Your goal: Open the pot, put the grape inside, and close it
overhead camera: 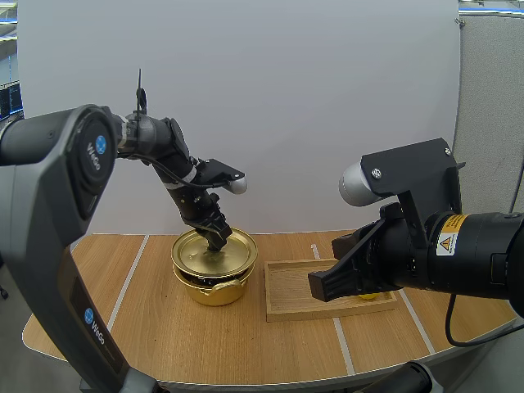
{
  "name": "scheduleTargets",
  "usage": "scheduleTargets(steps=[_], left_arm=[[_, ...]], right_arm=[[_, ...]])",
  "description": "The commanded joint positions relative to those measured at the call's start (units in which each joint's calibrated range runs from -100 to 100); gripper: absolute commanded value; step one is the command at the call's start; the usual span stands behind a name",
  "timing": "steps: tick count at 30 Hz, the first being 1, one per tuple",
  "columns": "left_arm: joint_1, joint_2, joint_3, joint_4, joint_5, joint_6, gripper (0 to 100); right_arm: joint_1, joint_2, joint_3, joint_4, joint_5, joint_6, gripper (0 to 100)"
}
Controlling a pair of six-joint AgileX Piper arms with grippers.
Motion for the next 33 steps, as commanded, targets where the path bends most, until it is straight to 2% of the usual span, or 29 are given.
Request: scheduleTargets(steps=[1, 20, 23, 28, 33], left_arm=[[-0.15, 0.5, 0.1, -1.6, -4.0, 0.5, 0], [0.01, 3.0, 0.1, -1.6, -5.7, 2.2, 0], [0.24, 3.0, 0.1, -1.7, -5.6, 2.4, 0], [1.73, 3.0, 0.1, -2.3, -1.8, 2.7, 0], [1.66, 3.0, 0.1, -3.9, 0.2, 3.2, 0]], right_arm=[[-0.2, -0.4, 0.2, -0.2, -0.5, -0.6, 0], [-0.2, -0.4, 0.2, -0.2, -0.5, -0.6, 0], [-0.2, -0.4, 0.2, -0.2, -0.5, -0.6, 0], [-0.2, -0.4, 0.2, -0.2, -0.5, -0.6, 0], [-0.2, -0.4, 0.2, -0.2, -0.5, -0.6, 0]])
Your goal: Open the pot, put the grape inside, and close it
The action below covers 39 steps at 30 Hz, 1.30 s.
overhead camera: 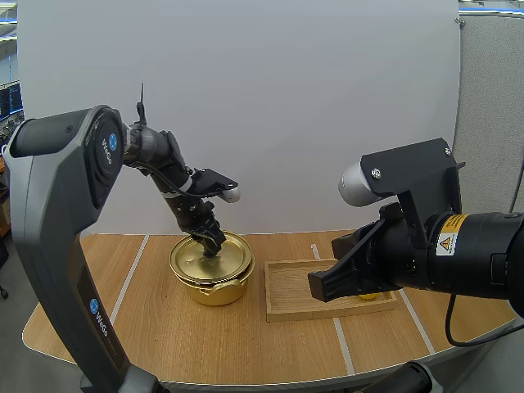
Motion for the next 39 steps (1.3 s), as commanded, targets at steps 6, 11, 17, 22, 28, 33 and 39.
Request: scheduleTargets(steps=[6, 11, 17, 22, 28, 33, 39], left_arm=[[-0.07, 0.0, 0.1, -5.7, 5.6, 2.8, 0], [-0.07, 0.1, 0.1, -4.2, 3.5, 2.4, 0], [-0.07, 1.5, 0.1, -3.7, 2.0, 2.2, 0], [-0.07, 4.2, 0.1, -3.7, 2.8, 1.9, 0], [-0.07, 4.2, 0.1, -3.5, 3.3, 1.8, 0], [-0.07, 4.2, 0.1, -3.5, 7.2, 1.7, 0], [-0.07, 4.2, 0.1, -3.3, 9.1, 1.7, 28]], right_arm=[[-0.2, -0.4, 0.2, -0.2, -0.5, -0.6, 0], [-0.2, -0.4, 0.2, -0.2, -0.5, -0.6, 0], [-0.2, -0.4, 0.2, -0.2, -0.5, -0.6, 0], [-0.2, -0.4, 0.2, -0.2, -0.5, -0.6, 0], [-0.2, -0.4, 0.2, -0.2, -0.5, -0.6, 0], [-0.2, -0.4, 0.2, -0.2, -0.5, -0.6, 0], [-0.2, -0.4, 0.2, -0.2, -0.5, -0.6, 0]])
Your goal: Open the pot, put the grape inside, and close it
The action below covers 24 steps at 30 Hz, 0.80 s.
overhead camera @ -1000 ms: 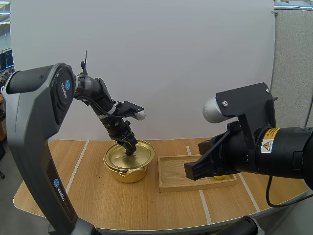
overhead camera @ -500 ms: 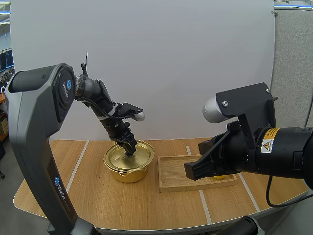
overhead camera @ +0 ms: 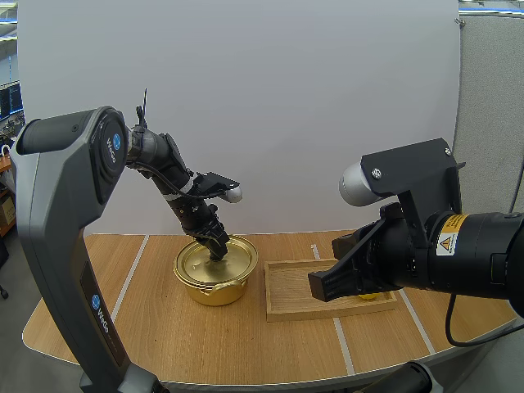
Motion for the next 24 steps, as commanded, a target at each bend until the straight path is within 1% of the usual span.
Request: scheduleTargets(steps=[1, 2, 5, 6, 13, 16, 19, 24], left_arm=[[-0.07, 1.6, 0.9, 0.4, 4.7, -0.4, 42], [-0.07, 1.6, 0.9, 0.4, 4.9, -0.4, 53], [-0.07, 1.0, 0.9, 0.4, 5.5, -0.4, 95], [-0.07, 0.4, 0.9, 0.4, 5.5, -0.4, 100], [-0.07, -8.3, 0.7, 0.4, 5.7, -0.4, 100], [-0.07, -14.3, 0.7, 0.4, 6.5, -0.9, 100], [-0.07, -21.0, 0.7, 0.4, 10.0, -2.4, 100], [-0.07, -33.3, 0.7, 0.4, 10.2, -4.3, 100]], right_arm=[[-0.2, -0.4, 0.2, -0.2, -0.5, -0.6, 0], [-0.2, -0.4, 0.2, -0.2, -0.5, -0.6, 0], [-0.2, -0.4, 0.2, -0.2, -0.5, -0.6, 0], [-0.2, -0.4, 0.2, -0.2, -0.5, -0.6, 0], [-0.2, -0.4, 0.2, -0.2, -0.5, -0.6, 0], [-0.2, -0.4, 0.2, -0.1, -0.5, -0.6, 0], [-0.2, -0.4, 0.2, 0.2, -0.5, -0.6, 0], [-0.2, -0.4, 0.2, 0.2, -0.5, -0.6, 0]])
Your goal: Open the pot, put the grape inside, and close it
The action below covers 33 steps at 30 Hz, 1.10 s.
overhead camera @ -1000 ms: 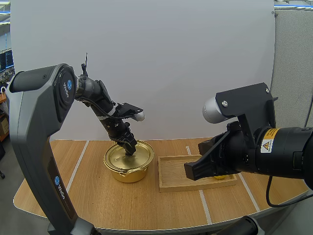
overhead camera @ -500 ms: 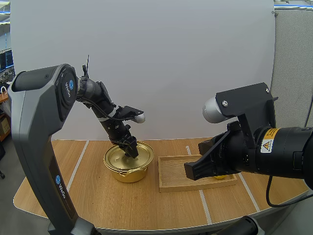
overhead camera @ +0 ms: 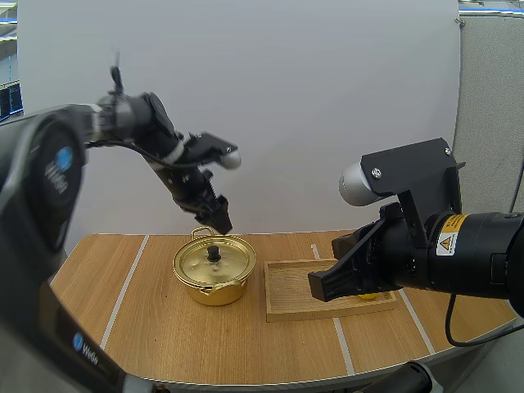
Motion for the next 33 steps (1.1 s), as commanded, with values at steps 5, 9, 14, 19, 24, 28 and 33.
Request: scheduleTargets(steps=[5, 9, 14, 19, 24, 28, 33], left_arm=[[-0.07, -26.1, 0.0, -0.1, 2.2, -4.7, 100], [-0.07, -35.3, 0.0, -0.1, 2.2, -7.6, 100], [-0.07, -45.8, 0.0, -0.1, 2.2, -11.3, 100], [-0.07, -55.1, 0.1, 0.0, 2.2, -14.7, 100], [-0.07, -63.6, 0.1, 1.2, 2.2, -19.6, 100], [-0.07, -70.6, 0.1, 1.8, 2.2, -22.5, 100], [-0.07, -78.5, 0.1, 2.3, 2.2, -24.0, 100]], right_arm=[[-0.2, -0.4, 0.2, 0.1, -0.5, -0.6, 0], [-0.2, -1.3, 0.2, 0.0, -0.9, -0.6, 0], [-0.2, -4.0, 0.0, 0.0, -1.3, -0.6, 0], [-0.3, -6.4, -0.1, 0.0, -1.7, -0.6, 0], [-2.0, -7.9, -0.3, 0.6, -1.9, -0.6, 0], [-3.5, -8.2, -0.4, 2.4, -2.3, -0.6, 0], [-5.1, -8.2, -1.1, 2.9, -2.3, -0.6, 0]])
